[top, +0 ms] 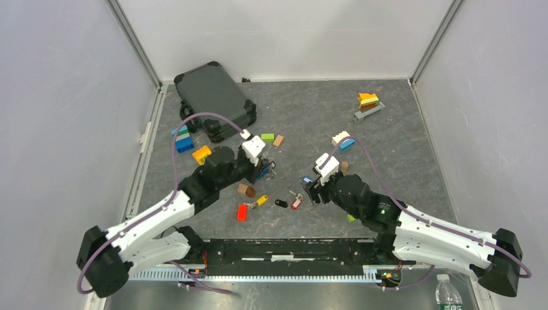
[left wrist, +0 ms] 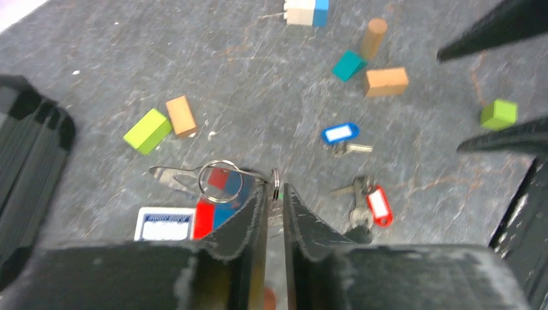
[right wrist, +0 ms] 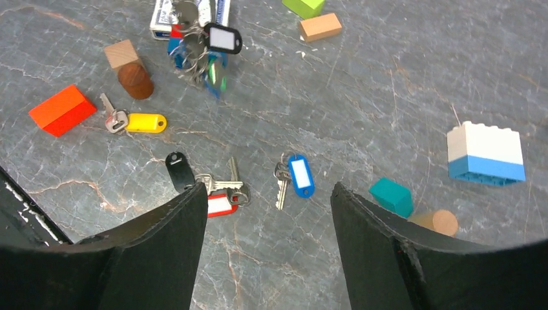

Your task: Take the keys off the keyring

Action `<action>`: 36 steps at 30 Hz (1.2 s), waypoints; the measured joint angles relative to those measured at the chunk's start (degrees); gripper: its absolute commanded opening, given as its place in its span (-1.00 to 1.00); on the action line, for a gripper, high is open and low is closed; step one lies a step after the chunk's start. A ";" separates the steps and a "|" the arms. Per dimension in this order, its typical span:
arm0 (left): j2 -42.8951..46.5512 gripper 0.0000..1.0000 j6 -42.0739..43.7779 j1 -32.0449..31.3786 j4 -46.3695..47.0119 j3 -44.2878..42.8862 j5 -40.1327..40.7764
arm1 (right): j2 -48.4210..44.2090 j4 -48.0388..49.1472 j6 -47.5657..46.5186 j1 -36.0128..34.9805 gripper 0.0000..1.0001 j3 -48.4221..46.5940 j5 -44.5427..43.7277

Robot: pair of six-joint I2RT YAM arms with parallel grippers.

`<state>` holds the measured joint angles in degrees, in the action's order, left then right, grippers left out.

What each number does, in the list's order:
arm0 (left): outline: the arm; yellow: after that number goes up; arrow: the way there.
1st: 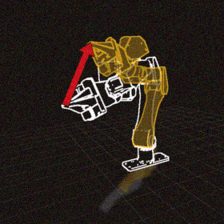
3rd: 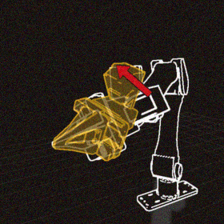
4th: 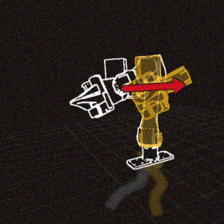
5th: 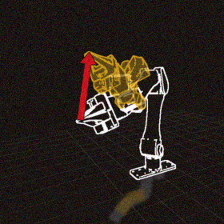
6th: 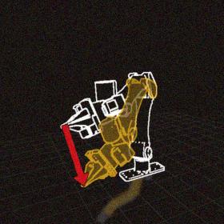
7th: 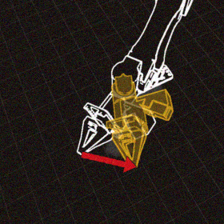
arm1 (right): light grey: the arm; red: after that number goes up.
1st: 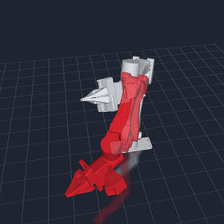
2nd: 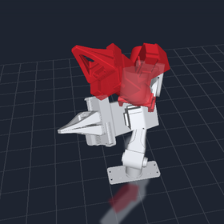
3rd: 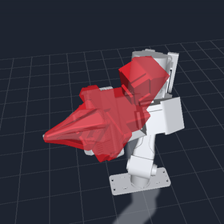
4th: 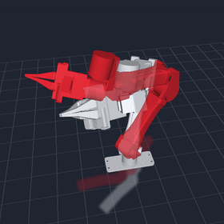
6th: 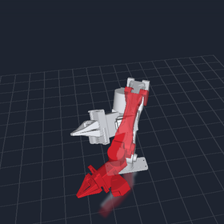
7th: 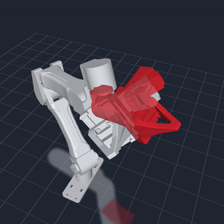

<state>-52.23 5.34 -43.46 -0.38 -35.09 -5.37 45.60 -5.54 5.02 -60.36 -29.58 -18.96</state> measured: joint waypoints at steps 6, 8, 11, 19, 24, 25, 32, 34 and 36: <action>-9.27 1.00 -5.27 2.03 4.39 -5.64 -1.62 | -0.39 -3.04 4.92 0.02 0.77 0.07 -3.72; -8.90 1.00 -7.02 2.14 4.22 -5.79 0.85 | -0.39 -3.93 6.34 0.04 0.96 0.07 -4.90; -7.63 1.00 -11.04 2.38 -0.39 -7.50 8.50 | -0.35 -6.16 8.26 0.04 0.96 0.04 -7.23; -6.95 1.00 -23.93 19.17 -20.13 -19.04 9.77 | 7.56 -14.99 9.16 3.34 0.96 -6.29 -10.05; -1.09 1.00 -26.99 27.93 -29.31 -16.15 10.08 | 6.49 -15.08 10.38 15.61 0.96 -6.99 -0.74; 0.37 1.00 -27.06 28.02 -30.99 -16.13 10.62 | 5.03 -14.25 10.91 19.30 0.96 -6.32 2.34; 9.35 1.00 -27.04 28.02 -36.22 -14.21 12.37 | -4.81 -10.14 13.27 25.90 0.96 -0.98 8.63; 11.98 1.00 -27.04 28.02 -37.57 -12.48 13.09 | -6.73 -9.33 13.53 25.90 0.96 0.20 8.66; 13.88 1.00 -27.04 28.02 -38.97 -11.23 14.05 | -8.20 -8.81 13.81 25.92 0.96 1.09 8.55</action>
<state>-38.35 -21.69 -15.44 -39.35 -46.33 8.69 37.41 -14.35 18.83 -34.44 -28.49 -10.41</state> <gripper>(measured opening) 0.995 0.980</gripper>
